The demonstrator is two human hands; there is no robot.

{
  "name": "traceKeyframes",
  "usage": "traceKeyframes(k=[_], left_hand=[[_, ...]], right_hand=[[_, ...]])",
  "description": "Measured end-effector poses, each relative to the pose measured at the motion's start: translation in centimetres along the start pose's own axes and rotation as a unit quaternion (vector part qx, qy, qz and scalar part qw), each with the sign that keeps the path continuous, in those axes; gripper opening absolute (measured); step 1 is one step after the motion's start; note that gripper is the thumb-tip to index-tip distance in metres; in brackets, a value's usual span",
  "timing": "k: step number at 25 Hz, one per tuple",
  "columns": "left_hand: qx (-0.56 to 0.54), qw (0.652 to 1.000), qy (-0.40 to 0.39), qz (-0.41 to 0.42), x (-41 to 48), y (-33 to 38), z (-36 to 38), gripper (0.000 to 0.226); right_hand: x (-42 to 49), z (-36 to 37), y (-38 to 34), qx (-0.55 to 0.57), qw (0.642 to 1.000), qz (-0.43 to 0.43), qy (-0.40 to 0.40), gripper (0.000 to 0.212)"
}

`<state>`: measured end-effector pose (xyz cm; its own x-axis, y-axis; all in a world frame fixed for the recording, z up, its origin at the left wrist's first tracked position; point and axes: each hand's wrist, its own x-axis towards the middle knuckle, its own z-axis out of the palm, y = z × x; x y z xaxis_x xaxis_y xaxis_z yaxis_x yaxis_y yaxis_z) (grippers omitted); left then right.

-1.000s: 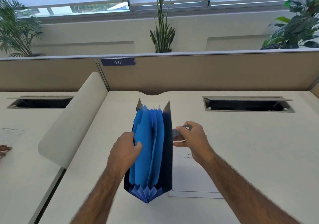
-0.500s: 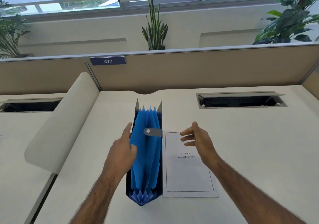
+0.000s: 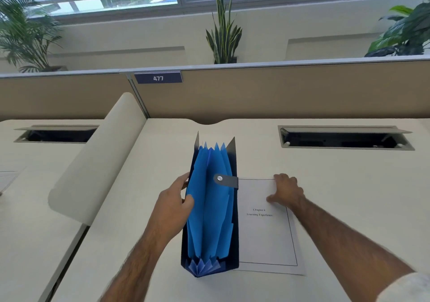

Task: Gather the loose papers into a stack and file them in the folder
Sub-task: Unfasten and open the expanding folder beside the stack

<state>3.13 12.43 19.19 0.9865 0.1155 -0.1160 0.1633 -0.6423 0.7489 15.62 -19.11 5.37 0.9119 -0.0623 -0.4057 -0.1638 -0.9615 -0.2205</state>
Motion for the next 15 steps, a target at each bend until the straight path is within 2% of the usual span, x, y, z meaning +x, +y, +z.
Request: traceKeyframes(k=[5,9,11,13,15], left_hand=[[-0.011,1.0,0.007,-0.008,0.1,-0.6,-0.3,0.054],[-0.012,1.0,0.009,-0.011,0.1,-0.6,-0.3,0.054],[-0.018,1.0,0.008,-0.012,0.2,-0.6,-0.4,0.053],[-0.02,1.0,0.009,-0.016,0.2,-0.7,-0.4,0.053],[-0.023,1.0,0.009,-0.019,0.3,-0.8,-0.5,0.053]], right_hand=[[0.1,0.7,-0.5,0.039,0.998,0.014,0.04,0.077],[-1.2,2.4,0.5,0.211,0.971,0.056,0.096,0.069],[-2.2,3.0,1.3,0.299,0.943,0.094,0.112,0.046],[-3.4,2.9,2.0,0.326,0.934,0.093,0.11,0.008],[-4.8,1.3,2.1,0.313,0.938,0.063,0.134,0.018]])
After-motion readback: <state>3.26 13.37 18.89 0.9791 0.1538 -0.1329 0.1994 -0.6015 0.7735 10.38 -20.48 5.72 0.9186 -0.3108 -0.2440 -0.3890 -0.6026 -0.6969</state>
